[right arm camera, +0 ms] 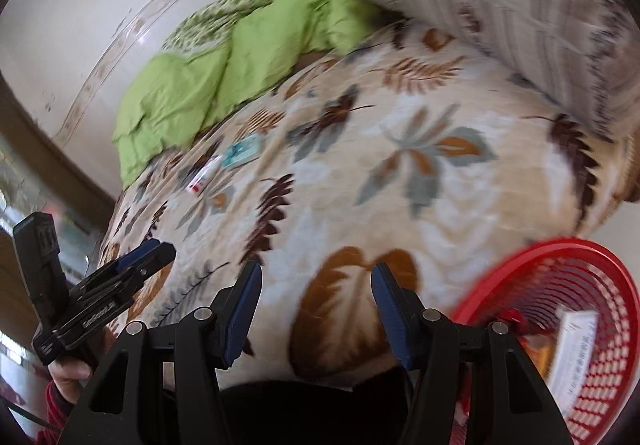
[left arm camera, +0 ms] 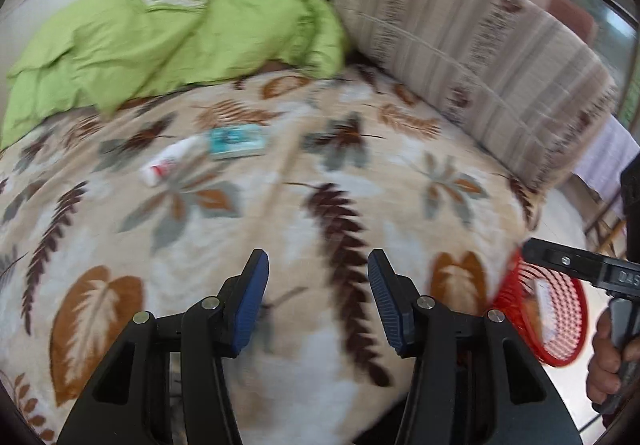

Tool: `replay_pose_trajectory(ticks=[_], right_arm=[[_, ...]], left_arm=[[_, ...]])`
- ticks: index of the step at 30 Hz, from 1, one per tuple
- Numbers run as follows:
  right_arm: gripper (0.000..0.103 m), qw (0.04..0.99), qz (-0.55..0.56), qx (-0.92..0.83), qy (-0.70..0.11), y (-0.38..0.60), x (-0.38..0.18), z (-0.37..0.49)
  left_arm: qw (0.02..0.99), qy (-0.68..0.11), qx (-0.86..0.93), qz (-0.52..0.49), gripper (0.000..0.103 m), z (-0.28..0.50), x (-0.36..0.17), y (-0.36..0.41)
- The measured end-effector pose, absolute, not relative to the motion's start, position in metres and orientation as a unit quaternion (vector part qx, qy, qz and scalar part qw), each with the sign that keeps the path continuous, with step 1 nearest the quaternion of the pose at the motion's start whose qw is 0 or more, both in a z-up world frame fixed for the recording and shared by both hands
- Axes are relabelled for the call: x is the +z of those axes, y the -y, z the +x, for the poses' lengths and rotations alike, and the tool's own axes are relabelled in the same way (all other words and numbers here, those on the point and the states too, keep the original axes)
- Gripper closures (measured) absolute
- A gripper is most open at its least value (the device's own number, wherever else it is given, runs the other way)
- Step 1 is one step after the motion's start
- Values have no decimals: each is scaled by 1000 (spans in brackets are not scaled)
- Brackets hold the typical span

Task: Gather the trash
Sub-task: 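Move both tools back toward the spray bottle and teal packet, then grasp the teal wet-wipe packet with the right gripper while the left grasps the white spray bottle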

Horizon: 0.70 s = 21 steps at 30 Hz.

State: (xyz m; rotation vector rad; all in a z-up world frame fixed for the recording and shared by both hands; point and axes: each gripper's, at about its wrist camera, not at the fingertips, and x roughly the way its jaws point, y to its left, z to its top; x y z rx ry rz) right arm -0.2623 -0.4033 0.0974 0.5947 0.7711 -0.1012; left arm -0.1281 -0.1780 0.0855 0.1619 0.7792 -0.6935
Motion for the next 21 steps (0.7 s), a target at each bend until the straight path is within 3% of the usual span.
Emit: replay_pose_trajectory(ticks=[12,21], right_arm=[[43,881,225,18,-416,365,94,-68],[43,875,198,5,-443,361,71,96]], left_arm=[[900,-373,-221,33,53,-34,53,113],[898,-388,-206,-4,53,-6,51,97]])
